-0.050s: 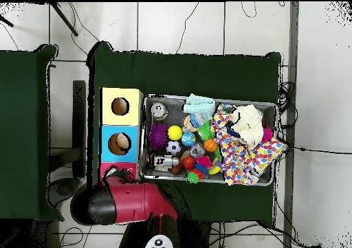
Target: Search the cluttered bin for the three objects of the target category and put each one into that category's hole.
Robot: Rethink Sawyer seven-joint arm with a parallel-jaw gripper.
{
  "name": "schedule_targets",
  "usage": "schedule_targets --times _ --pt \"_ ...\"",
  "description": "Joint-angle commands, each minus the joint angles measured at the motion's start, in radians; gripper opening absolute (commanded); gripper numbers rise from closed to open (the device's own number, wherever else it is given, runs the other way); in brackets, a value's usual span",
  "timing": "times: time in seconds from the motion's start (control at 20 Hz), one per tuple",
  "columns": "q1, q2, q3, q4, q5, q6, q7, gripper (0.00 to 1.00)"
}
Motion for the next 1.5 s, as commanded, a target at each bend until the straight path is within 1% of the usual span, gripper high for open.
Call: schedule_targets --times 0.05,0.3,0.45,0.65,0.85,0.95,1.0,1.3,1.4,1.5 --pt "0.034 -0.018 0.053 0.083 -0.001 -0.025 0.100 0.00" --pt "0.004 -0.058 0.079 0.113 0.015 0.001 0.070 0.00" --pt "-0.002 -0.059 0.082 0.127 0.013 -0.011 0.068 0.00" --pt "0.008 -0.038 0.082 0.131 0.013 -0.043 0.083 0.00" --pt "0.007 -0.015 0.085 0.108 0.016 -0.037 0.080 0.00" --pt "0.009 0.009 0.084 0.100 0.014 -0.061 0.087 0.00" --pt "0.022 0.011 0.080 0.102 0.016 -0.067 0.098 0.00" --pt "0.072 0.037 0.040 0.054 0.020 -0.051 0.128 0.00" --pt "0.082 0.060 0.036 0.039 0.023 -0.062 0.133 0.00" --pt "0.103 0.101 0.030 0.021 0.031 -0.094 0.149 0.00"
